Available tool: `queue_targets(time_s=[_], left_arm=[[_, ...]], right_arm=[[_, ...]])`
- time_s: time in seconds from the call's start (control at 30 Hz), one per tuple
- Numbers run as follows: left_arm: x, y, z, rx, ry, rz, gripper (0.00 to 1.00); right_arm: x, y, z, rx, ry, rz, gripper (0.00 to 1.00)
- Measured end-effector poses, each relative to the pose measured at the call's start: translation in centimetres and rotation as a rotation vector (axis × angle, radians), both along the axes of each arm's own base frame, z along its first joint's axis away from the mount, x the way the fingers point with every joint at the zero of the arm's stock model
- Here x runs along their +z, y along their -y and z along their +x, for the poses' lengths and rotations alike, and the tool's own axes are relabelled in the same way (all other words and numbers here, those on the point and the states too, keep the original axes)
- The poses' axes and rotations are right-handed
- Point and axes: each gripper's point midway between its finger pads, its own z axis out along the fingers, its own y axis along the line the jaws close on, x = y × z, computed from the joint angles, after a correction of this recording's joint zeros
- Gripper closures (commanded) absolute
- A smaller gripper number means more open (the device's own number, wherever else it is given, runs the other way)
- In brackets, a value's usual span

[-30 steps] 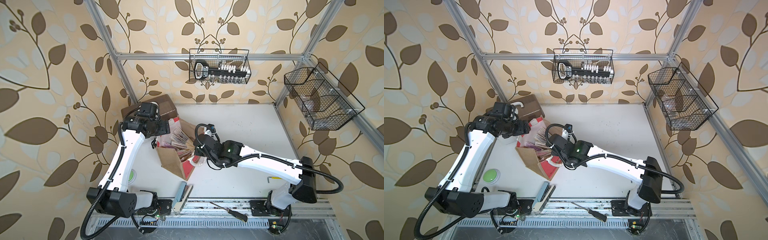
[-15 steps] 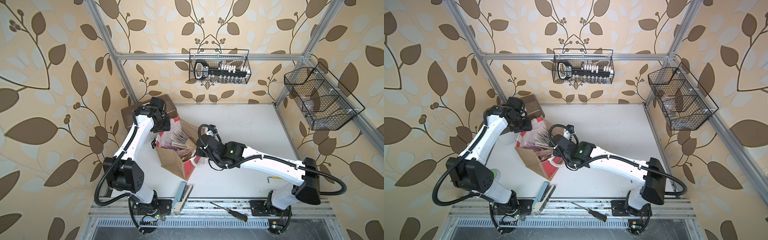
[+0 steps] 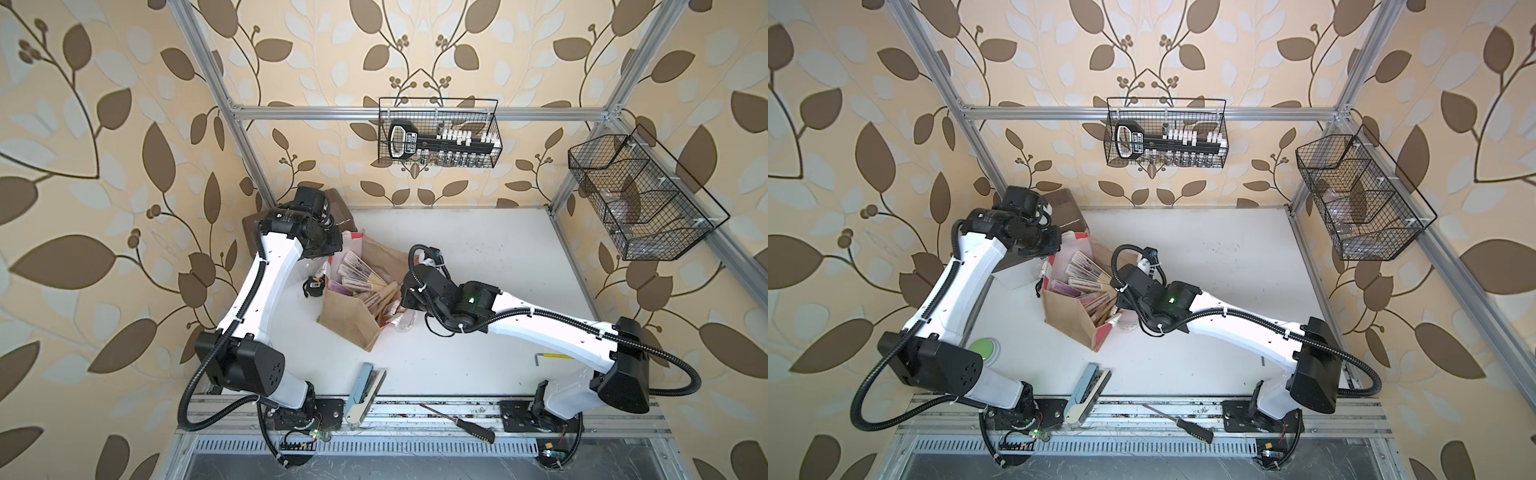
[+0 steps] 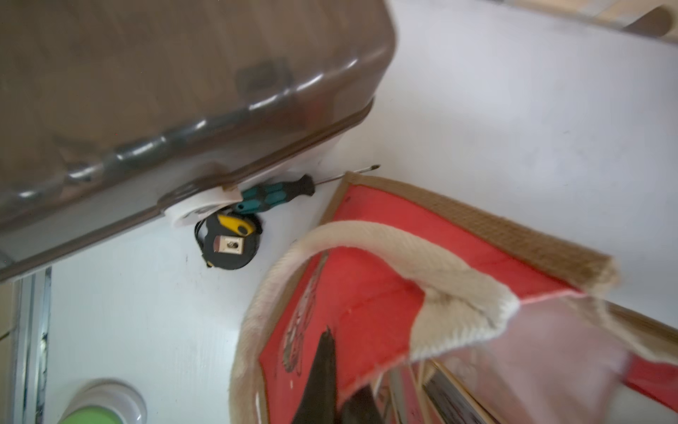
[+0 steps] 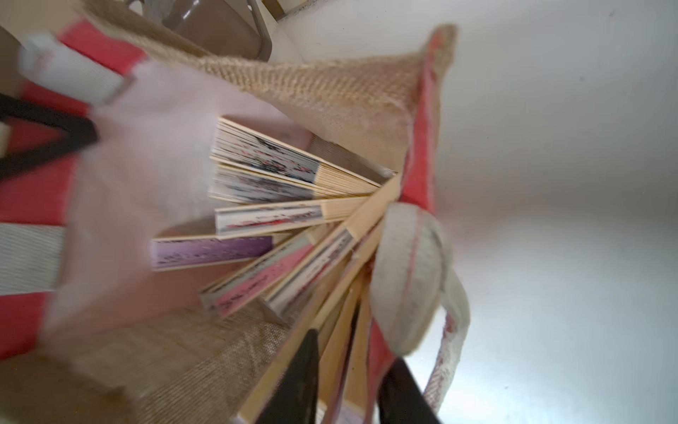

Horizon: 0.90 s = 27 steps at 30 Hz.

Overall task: Take out the folding fans from the tote bags
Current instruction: Adjust the canvas bag at the center of the board.

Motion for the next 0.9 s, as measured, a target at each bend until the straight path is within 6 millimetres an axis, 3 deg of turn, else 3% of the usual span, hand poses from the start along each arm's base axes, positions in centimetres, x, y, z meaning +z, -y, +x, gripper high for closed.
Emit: queue_targets(time_s=[0.1, 0.2, 0.47, 0.63, 0.77, 0.9], left_arm=[[3.5, 1.7, -1.3, -0.063, 0.098, -0.067, 1.00], [4.3, 3.2, -2.9, -0.125, 0.134, -0.115, 1.00], [-0.9, 6.4, -3.9, -0.224, 0.080, -0.139, 1.00], [-1.6, 7.7, -4.3, -0.257, 0.091, -0.181, 1.00], [-1.2, 9.2, -4.7, -0.295, 0.101, -0.209, 1.00], [-0.9, 10.0, -5.0, -0.309, 0.103, -0.229, 1.00]], right_arm=[[-0.2, 0.7, 0.0, 0.009, 0.004, 0.003, 0.52], [0.0, 1.6, -0.4, 0.022, 0.015, 0.017, 0.46], [2.7, 6.2, -0.5, 0.013, 0.101, 0.045, 0.36], [4.4, 9.4, -0.9, 0.003, 0.152, 0.066, 0.36], [6.3, 9.5, -2.0, 0.039, 0.194, 0.103, 0.38], [7.4, 6.5, -4.6, 0.169, 0.234, 0.127, 0.42]])
